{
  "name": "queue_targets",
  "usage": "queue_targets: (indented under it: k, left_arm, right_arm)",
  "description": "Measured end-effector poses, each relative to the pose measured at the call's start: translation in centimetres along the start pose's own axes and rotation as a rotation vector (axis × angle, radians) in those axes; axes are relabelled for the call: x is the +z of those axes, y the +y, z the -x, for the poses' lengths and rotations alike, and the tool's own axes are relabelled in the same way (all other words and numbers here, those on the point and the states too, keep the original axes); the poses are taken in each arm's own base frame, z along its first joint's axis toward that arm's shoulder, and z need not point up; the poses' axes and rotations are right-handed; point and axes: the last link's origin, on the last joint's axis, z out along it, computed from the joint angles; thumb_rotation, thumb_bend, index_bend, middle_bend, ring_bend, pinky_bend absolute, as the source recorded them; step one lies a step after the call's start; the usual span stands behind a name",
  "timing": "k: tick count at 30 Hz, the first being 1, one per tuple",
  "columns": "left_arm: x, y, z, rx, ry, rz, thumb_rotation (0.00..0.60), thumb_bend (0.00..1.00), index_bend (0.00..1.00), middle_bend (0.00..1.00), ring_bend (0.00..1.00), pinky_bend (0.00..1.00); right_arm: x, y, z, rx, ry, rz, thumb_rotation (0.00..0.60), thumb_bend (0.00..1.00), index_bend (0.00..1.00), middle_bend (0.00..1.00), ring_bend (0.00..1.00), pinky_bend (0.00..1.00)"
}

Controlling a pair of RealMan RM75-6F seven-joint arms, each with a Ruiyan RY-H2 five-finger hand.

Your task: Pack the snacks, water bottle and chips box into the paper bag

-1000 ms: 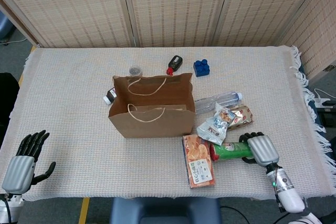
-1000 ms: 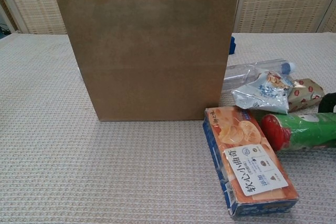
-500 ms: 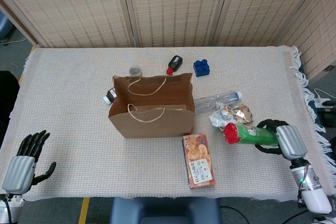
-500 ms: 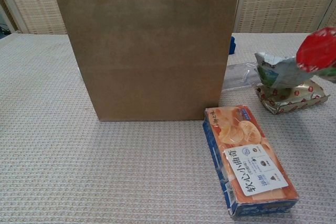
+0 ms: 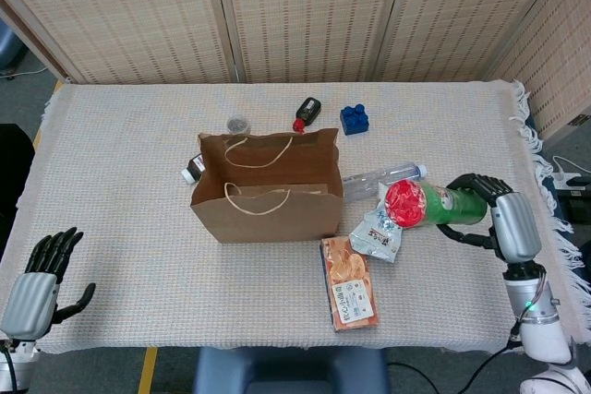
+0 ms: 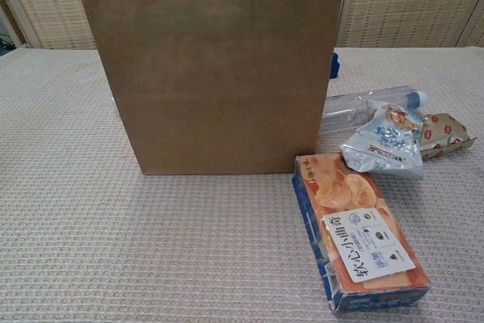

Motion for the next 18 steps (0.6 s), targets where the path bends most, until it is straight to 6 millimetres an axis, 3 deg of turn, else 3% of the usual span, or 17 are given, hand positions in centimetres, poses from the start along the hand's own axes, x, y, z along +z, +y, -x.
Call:
queue_targets:
  k: [8, 18]
  left_arm:
    - [0.1, -0.3, -0.2, -0.005, 0.005, -0.008, 0.6, 0.35, 0.0, 0.0, 0.0, 0.02]
    - [0.0, -0.1, 0.0, -0.004, -0.006, -0.003, 0.6, 0.35, 0.0, 0.0, 0.0, 0.02]
  right_arm:
    - [5.2, -6.3, -0.1, 0.02, 0.154, -0.075, 0.6, 0.36, 0.59, 0.68, 0.7, 0.74]
    - [9.3, -13.6, 4.9, 0.093, 0.2, -0.134, 0.6, 0.36, 0.59, 0.68, 0.69, 0.74]
